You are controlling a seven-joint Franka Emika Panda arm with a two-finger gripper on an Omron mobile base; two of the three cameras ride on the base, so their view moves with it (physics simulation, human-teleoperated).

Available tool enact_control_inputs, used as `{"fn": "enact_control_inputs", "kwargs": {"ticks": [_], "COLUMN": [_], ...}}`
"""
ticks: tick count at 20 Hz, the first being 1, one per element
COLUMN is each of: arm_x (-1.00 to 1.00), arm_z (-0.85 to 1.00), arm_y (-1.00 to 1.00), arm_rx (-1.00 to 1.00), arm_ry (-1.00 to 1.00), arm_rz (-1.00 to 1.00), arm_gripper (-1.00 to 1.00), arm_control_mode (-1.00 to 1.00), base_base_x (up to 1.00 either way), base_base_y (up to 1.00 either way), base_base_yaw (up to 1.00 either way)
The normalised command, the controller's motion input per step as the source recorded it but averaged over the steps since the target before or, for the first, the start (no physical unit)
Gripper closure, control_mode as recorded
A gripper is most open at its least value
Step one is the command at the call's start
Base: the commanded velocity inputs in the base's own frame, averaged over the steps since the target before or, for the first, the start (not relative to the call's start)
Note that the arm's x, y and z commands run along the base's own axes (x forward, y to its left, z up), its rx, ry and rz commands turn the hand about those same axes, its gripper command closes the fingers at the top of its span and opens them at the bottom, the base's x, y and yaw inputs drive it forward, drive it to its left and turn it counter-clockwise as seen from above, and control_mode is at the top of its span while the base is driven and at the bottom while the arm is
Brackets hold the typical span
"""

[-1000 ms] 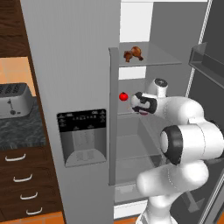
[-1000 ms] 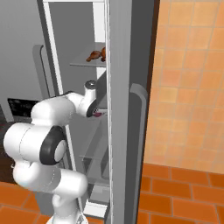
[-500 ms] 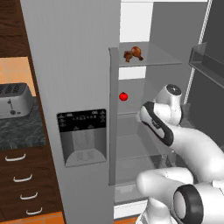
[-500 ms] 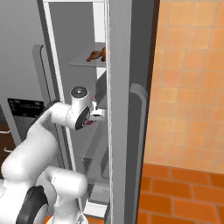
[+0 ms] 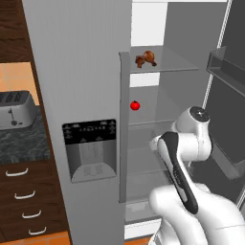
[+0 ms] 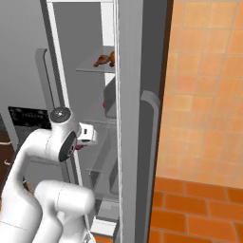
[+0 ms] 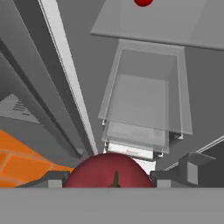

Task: Place one tomato and one chicken drumstick in each tupperware on the nearby counter, to pack two identical lunches.

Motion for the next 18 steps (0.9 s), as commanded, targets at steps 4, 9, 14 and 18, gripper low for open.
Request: {"fn": "enact_control_inputs", "kwargs": {"ticks": [4,9,14,18], "arm_x": [0.00,0.00,0.00,0.00], "arm_z": [0.00,0.00,0.00,0.00], "arm_y": [0.00,0.00,0.00,0.00], "arm_rx": [0.00,0.00,0.00,0.00], "arm_ry": [0.00,0.00,0.00,0.00], "arm_rz": [0.00,0.00,0.00,0.00], "arm_gripper": [1.00,1.00,1.00,1.00], "arm_control_mode": [1.00,1.00,1.00,1.00], "base_base_x": [-0.97,-0.26,0.44,0.69], "base_base_y": [1.00,1.00,1.00,1.00], "base_base_yaw": [0.09,0.06,0.00,0.00]}}
